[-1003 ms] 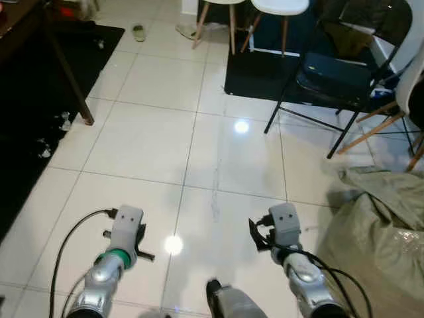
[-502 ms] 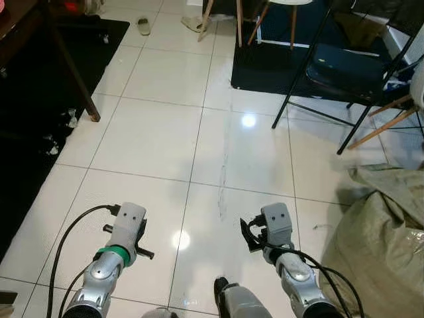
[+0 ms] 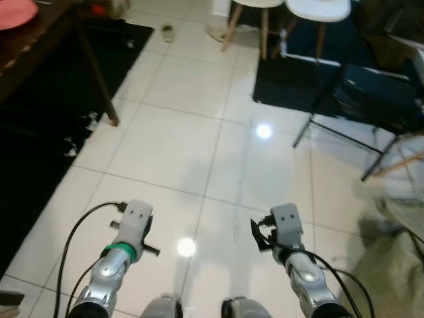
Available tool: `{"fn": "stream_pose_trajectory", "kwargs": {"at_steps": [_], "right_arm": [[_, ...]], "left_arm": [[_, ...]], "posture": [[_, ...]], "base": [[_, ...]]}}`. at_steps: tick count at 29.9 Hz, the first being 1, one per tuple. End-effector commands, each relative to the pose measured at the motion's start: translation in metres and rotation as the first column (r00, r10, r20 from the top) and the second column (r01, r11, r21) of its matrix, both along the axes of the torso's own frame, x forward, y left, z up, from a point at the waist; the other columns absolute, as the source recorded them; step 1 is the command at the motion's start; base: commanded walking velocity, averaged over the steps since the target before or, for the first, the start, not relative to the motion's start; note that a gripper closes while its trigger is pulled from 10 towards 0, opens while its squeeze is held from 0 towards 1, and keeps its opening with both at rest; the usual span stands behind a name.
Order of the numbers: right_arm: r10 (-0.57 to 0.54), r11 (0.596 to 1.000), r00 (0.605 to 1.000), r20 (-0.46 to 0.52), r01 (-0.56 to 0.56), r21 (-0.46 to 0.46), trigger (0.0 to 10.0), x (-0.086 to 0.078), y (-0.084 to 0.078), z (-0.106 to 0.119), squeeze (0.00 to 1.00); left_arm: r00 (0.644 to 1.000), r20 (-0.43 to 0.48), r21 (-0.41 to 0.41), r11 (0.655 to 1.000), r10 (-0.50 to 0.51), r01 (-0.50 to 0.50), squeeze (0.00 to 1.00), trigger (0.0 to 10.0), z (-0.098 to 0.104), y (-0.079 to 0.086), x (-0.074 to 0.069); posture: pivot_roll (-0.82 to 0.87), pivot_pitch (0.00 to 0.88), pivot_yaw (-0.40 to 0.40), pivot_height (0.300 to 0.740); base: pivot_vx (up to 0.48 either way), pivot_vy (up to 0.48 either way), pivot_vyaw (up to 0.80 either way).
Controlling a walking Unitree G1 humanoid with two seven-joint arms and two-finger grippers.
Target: Setting the table
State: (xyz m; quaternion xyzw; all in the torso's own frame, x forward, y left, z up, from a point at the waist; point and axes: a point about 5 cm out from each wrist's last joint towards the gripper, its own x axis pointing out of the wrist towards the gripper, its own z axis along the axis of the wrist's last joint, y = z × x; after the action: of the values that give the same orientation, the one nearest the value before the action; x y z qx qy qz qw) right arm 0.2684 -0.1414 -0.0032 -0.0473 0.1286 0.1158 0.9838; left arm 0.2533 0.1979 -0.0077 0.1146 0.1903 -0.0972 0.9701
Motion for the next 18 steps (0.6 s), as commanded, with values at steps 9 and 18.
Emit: {"fn": "stream_pose_trajectory", "kwargs": {"at_steps": [9,18], "right_arm": [[-0.031,0.999,0.998,-0.057,0.031,-0.013,10.0,-0.0130,-0.0095,-0.0127,0.00],[-0.034,0.999,0.998,-0.061,0.034,-0.014,10.0,-0.0140,-0.0100,-0.0139,0.00]], "left_arm": [[1.000,-0.016,-0.006,1.000,-0.010,0.010,0.00,10.0,-0.0047,-0.0048,-0.0037],[0.999,-0.011,0.007,0.999,-0.031,0.031,0.00,10.0,-0.0047,-0.0066,-0.0032]], "posture": [[-0.01,0.113,0.047,0.740],[-0.02,0.113,0.048,0.740]], "base": [[0.341,0.000,0.00],[0.362,0.000,0.00]]}}
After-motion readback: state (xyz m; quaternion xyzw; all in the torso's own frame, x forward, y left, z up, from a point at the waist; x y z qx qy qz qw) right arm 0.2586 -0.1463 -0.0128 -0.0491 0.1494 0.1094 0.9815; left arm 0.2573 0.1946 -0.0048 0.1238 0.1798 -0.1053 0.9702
